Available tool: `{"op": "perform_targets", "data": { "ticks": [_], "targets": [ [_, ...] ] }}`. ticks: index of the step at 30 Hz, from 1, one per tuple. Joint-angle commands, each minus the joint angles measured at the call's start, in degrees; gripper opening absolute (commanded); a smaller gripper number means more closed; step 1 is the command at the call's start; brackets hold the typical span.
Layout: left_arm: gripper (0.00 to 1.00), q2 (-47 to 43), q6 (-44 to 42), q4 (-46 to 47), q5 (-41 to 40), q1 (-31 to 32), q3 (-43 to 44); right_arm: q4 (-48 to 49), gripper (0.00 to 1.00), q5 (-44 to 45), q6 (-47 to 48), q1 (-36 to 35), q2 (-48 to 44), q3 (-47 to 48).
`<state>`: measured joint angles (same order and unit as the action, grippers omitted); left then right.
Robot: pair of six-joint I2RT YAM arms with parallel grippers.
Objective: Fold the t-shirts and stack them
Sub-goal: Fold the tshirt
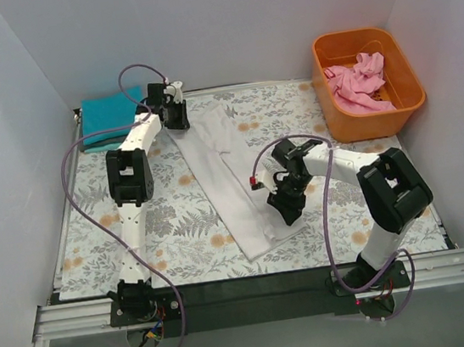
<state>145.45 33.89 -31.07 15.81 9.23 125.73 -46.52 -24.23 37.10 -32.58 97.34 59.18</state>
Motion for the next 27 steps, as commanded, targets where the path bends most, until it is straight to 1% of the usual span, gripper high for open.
{"op": "perform_targets", "data": {
  "ticks": [1, 2, 3, 4, 5, 6, 7, 8, 9, 11, 12, 14, 15, 19, 24, 25, 27],
  "targets": [
    [0.23, -2.34, -0.32, -1.55, 6.22, 0.17, 7.51, -1.47, 0.35, -6.88, -1.77, 1.37, -4.17, 5.23],
    [0.25, -4.28, 1.34, -0.23, 7.99, 0.26, 4.03, -1.2, 0.36, -7.75, -1.6, 1.64, -5.13, 6.12],
    [0.26, -6.56, 2.4, 3.26, 9.4, 0.26, 1.21, -1.03, 0.37, -8.02, -1.59, 1.99, -5.14, 6.82],
    [0.3, -12.32, 3.37, 5.21, 10.72, 0.26, -2.99, -0.94, 0.37, -8.11, -1.51, 1.99, -4.88, 8.31],
    [0.33, -14.9, 5.73, 7.23, 11.95, 0.34, -10.43, -0.76, 0.36, -8.12, -1.42, 1.99, -3.4, 8.93],
    [0.34, -17.71, 6.62, 10.3, 12.48, 0.35, -14.6, -0.68, 0.36, -8.29, -1.42, 2.25, -2.51, 9.29],
    [0.35, -19.92, 7.32, 11.28, 12.84, 0.43, -17.51, -0.41, 0.35, -8.47, -1.16, 2.34, -1.55, 9.55],
    [0.35, -23.07, 7.85, 11.64, 12.14, 0.69, -19.97, 0.55, 0.34, -8.73, -1.07, 2.43, 0.46, 9.81],
    [0.35, -24.06, 8.55, 11.73, 11.53, 0.87, -24.26, 1.16, 0.34, -8.64, -1.33, 2.43, 1.61, 10.08],
    [0.33, -26.08, 8.83, 11.38, 10.47, 1.31, -27.72, 2.31, 0.31, -8.38, -2.2, 2.43, 4.85, 10.6],
    [0.31, -26.27, 9.09, 10.86, 9.94, 1.49, -30.17, 2.92, 0.3, -8.38, -2.47, 2.43, 5.66, 10.78],
    [0.27, -26.18, 9.35, 10.42, 9.85, 1.75, -31.95, 3.63, 0.27, -8.2, -2.91, 2.43, 7.5, 10.17],
    [0.24, -25.74, 9.53, 9.63, 9.68, 2.01, -32.39, 4.07, 0.26, -7.94, -3.26, 2.43, 7.77, 9.82],
    [0.19, -22.32, 9.79, 7.43, 6.97, 2.98, -32.57, 6.26, 0.23, -7.15, -4.58, 2.34, 7.87, 7.62],
    [0.17, -16.17, 9.44, 5.41, 5.72, 3.51, -27.3, 8.73, 0.22, -8.46, -6.6, 1.64, 7.69, 4.46],
    [0.17, -13.55, 9.18, 5.06, 5.46, 3.6, -25.9, 9.25, 0.22, -8.64, -7.47, 1.38, 7.86, 3.85],
    [0.17, -10.64, 7.95, 3.57, 5.19, 3.95, -20.99, 11.01, 0.22, -9.17, -8.71, 0.94, 9.44, 3.84]
  ]
}}
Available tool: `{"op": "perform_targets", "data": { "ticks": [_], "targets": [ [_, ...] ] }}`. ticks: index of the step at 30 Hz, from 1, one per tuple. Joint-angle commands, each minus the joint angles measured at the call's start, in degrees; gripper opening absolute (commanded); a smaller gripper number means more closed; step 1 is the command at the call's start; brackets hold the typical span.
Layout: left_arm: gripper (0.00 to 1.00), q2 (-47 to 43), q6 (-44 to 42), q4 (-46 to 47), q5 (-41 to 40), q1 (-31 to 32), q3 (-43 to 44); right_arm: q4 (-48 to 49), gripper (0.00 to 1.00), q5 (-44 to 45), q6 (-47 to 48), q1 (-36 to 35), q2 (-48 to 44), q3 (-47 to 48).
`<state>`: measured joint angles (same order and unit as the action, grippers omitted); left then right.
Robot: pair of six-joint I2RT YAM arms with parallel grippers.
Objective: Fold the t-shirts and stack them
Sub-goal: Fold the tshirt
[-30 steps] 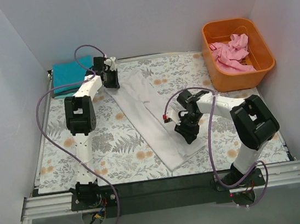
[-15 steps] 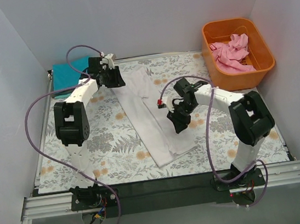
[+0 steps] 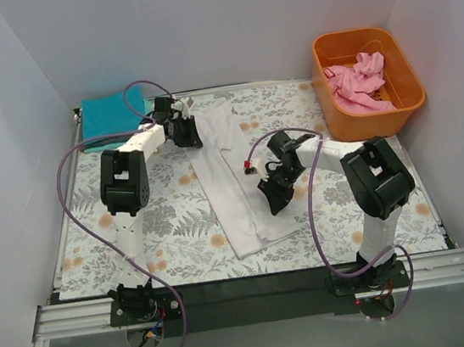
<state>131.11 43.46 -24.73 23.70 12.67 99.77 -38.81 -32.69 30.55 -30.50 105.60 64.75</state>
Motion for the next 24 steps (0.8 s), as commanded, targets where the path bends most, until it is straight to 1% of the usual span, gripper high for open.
{"op": "perform_targets", "data": {
  "ticks": [1, 2, 4, 5, 7, 8, 9, 11, 13, 14, 15, 16, 17, 18, 19, 20, 21, 22, 23, 24],
  "targets": [
    [0.16, 6.5, -1.97, -3.21, -3.05, 0.6, 6.83, 4.08, 0.22, -0.97, -3.11, -1.14, 1.88, -1.04],
    [0.16, 8.18, -2.41, -3.65, -3.22, 0.78, 10.59, 5.66, 0.22, -1.15, -4.6, -1.14, 3.72, -0.6],
    [0.16, 10.82, -2.68, -3.05, -3.14, 0.78, 13.6, 6.9, 0.22, -0.71, -6.46, -1.14, 6.01, 1.07],
    [0.18, 13.44, -2.77, -2.52, -3.57, 0.78, 15.09, 6.82, 0.22, -0.71, -7.42, -1.14, 8.54, 3.52],
    [0.22, 15.66, -3.03, -1.2, -2.62, 0.78, 19.31, 6.99, 0.24, -0.71, -8.04, -1.14, 10.49, 5.73],
    [0.24, 16.8, -3.21, -0.59, -1.83, 0.78, 20.2, 6.99, 0.27, -0.89, -8.22, -1.14, 11.28, 7.74],
    [0.29, 17.07, -2.86, 0.98, -1.73, 0.78, 20.73, 7.08, 0.29, -0.89, -9.0, -1.14, 11.47, 8.54],
    [0.31, 16.99, -3.21, 2.31, -0.33, 0.78, 21.87, 6.9, 0.34, -0.8, -9.54, -1.14, 10.77, 10.73],
    [0.33, 14.8, -2.86, 3.72, 0.03, 0.69, 21.7, 6.2, 0.4, -0.19, -9.54, -1.14, 9.11, 11.36],
    [0.35, 13.4, -2.6, 4.42, 0.03, 0.69, 21.09, 5.94, 0.45, -0.01, -9.37, -1.05, 6.4, 11.45],
    [0.37, 9.99, -2.51, 6.17, 0.9, 0.52, 20.3, 5.76, 0.48, -0.1, -8.67, -0.96, 4.63, 11.19],
    [0.42, 7.35, -1.72, 7.58, 1.51, 0.43, 16.99, 5.33, 0.51, -0.36, -8.14, -0.96, 2.7, 10.84],
    [0.44, 4.53, -1.37, 9.77, 2.56, -0.01, 14.34, 5.32, 0.57, -0.97, -7.35, -1.05, -1.5, 10.23],
    [0.49, 1.64, -0.67, 16.23, 3.36, -0.18, 11.1, 5.32, 0.6, -1.06, -6.73, -0.96, -3.63, 9.52],
    [0.56, -5.18, -0.22, 20.03, 5.45, -0.45, 6.71, 5.49, 0.62, -1.15, -4.46, -1.05, -8.0, 7.69],
    [0.59, -8.38, 0.39, 23.9, 6.52, -0.45, -0.64, 5.5, 0.63, -1.15, -2.96, -1.05, -9.96, 6.63],
    [0.65, -12.07, 0.57, 30.64, 7.4, -0.45, -4.72, 5.67, 0.64, -0.54, -1.29, -1.14, -11.98, 5.4],
    [0.72, -18.11, 1.01, 33.06, 9.41, -0.45, -7.98, 6.11, 0.65, 0.42, 2.29, -1.23, -15.83, 2.17],
    [0.82, -21.39, 1.62, 34.82, 10.3, -0.45, -13.66, 6.55, 0.66, 2.52, 4.15, -1.49, -17.61, 0.74],
    [0.82, -24.12, 1.54, 34.84, 11.09, -0.45, -15.55, 6.55, 0.66, 3.58, 6.35, -1.75, -19.28, -1.01]
  ]
}}
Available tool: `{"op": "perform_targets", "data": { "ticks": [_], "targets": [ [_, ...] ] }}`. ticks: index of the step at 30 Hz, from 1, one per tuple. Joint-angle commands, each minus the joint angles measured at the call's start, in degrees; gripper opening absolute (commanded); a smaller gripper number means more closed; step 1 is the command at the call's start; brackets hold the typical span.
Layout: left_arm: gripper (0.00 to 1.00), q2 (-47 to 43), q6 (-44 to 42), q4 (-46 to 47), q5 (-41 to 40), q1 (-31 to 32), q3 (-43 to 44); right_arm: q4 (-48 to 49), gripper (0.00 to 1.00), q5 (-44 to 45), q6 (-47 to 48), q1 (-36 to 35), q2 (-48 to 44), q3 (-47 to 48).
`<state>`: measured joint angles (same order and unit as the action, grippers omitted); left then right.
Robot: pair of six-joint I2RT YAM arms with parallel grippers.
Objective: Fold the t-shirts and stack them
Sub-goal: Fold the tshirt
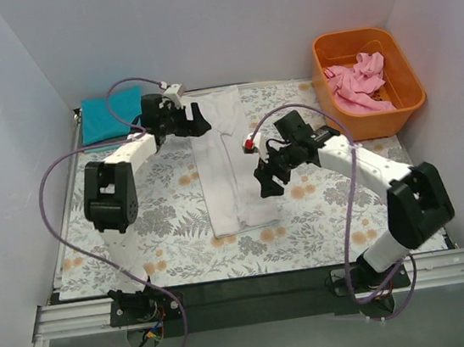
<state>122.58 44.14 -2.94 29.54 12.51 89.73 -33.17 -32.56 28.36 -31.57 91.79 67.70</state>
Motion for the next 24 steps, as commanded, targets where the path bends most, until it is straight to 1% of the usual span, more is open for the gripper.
{"op": "perform_targets", "data": {
  "ticks": [1, 2, 3, 4, 5, 6, 7, 8, 9, 10, 12, 13, 15, 16, 17, 20, 21, 24],
  "targets": [
    [0.83, -18.14, 0.25, 11.65, 5.96, -0.3, -7.27, 1.0, 0.65, 4.25, 10.47, -0.77, -7.13, -5.55],
    [0.82, -23.48, -0.54, 9.9, 7.62, -0.3, -9.38, 1.52, 0.63, 5.56, 14.32, -0.77, -10.02, -9.04],
    [0.81, -25.79, -2.46, 5.88, 8.6, -0.3, -13.4, 1.96, 0.62, 6.27, 15.66, -0.95, -11.35, -10.64],
    [0.78, -28.86, -4.05, 3.93, 9.82, -0.3, -16.32, 2.31, 0.6, 6.71, 16.8, -1.12, -13.11, -11.97],
    [0.75, -34.55, -5.63, 3.21, 12.36, -0.3, -19.48, 2.58, 0.57, 7.5, 18.82, -1.56, -13.82, -13.98],
    [0.69, -38.17, -8.25, 1.29, 13.25, -0.21, -27.08, 3.54, 0.56, 8.03, 19.45, -2.08, -14.53, -14.78],
    [0.68, -41.25, -10.28, 1.1, 14.31, -0.12, -30.72, 4.59, 0.54, 8.56, 20.24, -2.44, -16.01, -16.01],
    [0.66, -47.55, -13.52, 0.57, 15.27, 0.4, -34.07, 5.91, 0.54, 9.61, 20.85, -3.31, -16.9, -18.63],
    [0.64, -50.4, -16.08, -0.91, 15.2, 0.75, -37.93, 9.49, 0.54, 10.23, 22.43, -3.76, -17.86, -20.4],
    [0.64, -52.86, -21.58, -1.62, 15.28, 1.37, -43.62, 11.18, 0.54, 10.67, 23.4, -4.11, -19.87, -21.9],
    [0.62, -59.7, -27.68, -4.95, 15.03, 2.51, -48.84, 14.26, 0.54, 11.64, 25.59, -5.78, -21.55, -26.1],
    [0.61, -61.74, -32.05, -5.58, 14.93, 4.0, -53.21, 16.71, 0.55, 11.55, 27.69, -6.22, -22.78, -27.26],
    [0.6, -64.39, -36.91, -8.03, 15.2, 6.02, -56.5, 18.22, 0.55, 11.72, 29.99, -8.15, -23.67, -30.5],
    [0.58, -66.32, -38.93, -8.22, 13.89, 8.99, -59.73, 19.71, 0.55, 11.81, 32.7, -8.85, -24.54, -31.83],
    [0.57, -66.94, -42.17, -8.31, 12.92, 10.59, -61.07, 20.85, 0.55, 12.34, 33.86, -10.16, -25.07, -33.06],
    [0.55, -67.65, -45.53, -6.3, 8.27, 17.27, -65.89, 25.32, 0.56, 11.99, 38.52, -11.49, -27.53, -38.07],
    [0.55, -67.48, -45.46, -3.68, 6.86, 18.59, -66.7, 26.22, 0.56, 11.64, 39.4, -11.76, -27.89, -39.13],
    [0.55, -65.64, -46.43, -0.85, 5.97, 21.67, -68.02, 27.37, 0.55, 11.02, 40.72, -12.55, -27.28, -40.63]
  ]
}}
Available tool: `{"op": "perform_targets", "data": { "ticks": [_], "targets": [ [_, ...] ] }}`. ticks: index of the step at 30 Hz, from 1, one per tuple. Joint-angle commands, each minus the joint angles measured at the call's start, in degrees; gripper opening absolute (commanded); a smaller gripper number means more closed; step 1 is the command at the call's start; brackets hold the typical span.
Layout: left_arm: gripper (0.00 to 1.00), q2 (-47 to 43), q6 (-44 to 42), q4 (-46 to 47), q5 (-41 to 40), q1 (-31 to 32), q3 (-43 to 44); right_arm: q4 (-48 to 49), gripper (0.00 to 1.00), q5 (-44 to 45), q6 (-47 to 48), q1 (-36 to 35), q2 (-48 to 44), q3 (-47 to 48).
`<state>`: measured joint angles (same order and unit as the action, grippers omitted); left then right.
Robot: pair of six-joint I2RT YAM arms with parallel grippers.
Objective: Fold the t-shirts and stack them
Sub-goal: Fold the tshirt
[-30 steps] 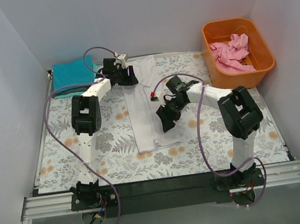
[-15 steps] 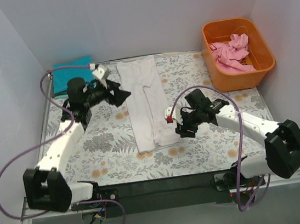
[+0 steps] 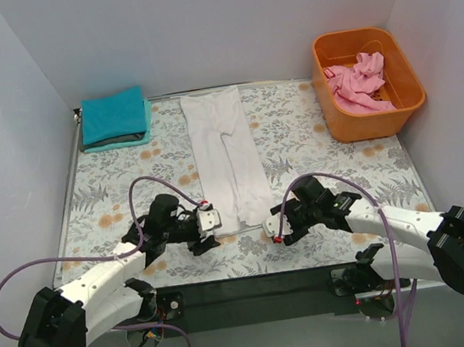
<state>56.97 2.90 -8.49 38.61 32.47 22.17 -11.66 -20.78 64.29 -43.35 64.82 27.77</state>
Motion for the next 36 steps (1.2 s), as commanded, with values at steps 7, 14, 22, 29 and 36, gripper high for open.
{"op": "perform_targets", "data": {
  "ticks": [7, 14, 22, 29, 36],
  "targets": [
    [0.52, 7.1, -5.97, 8.14, -5.3, 4.01, -0.73, 7.97, 0.49, 0.03, 4.26, -0.77, 5.49, -0.52],
    [0.46, 14.3, -6.85, 10.43, -7.67, 4.09, -1.78, 8.85, 0.35, 0.82, 4.61, -0.59, 9.36, -1.84],
    [0.18, 18.96, -9.22, 6.83, -7.76, 4.27, -1.61, 8.59, 0.01, 1.7, 2.07, -0.68, 12.53, -0.88],
    [0.0, 14.32, -9.93, 0.51, -4.34, 4.27, 0.15, 0.6, 0.01, -0.58, -3.55, -1.73, 8.49, 2.99],
    [0.0, 3.51, -7.29, -6.0, -0.99, 4.27, 0.33, -4.51, 0.01, -1.46, -11.03, -2.7, 2.69, 6.41]
  ]
}}
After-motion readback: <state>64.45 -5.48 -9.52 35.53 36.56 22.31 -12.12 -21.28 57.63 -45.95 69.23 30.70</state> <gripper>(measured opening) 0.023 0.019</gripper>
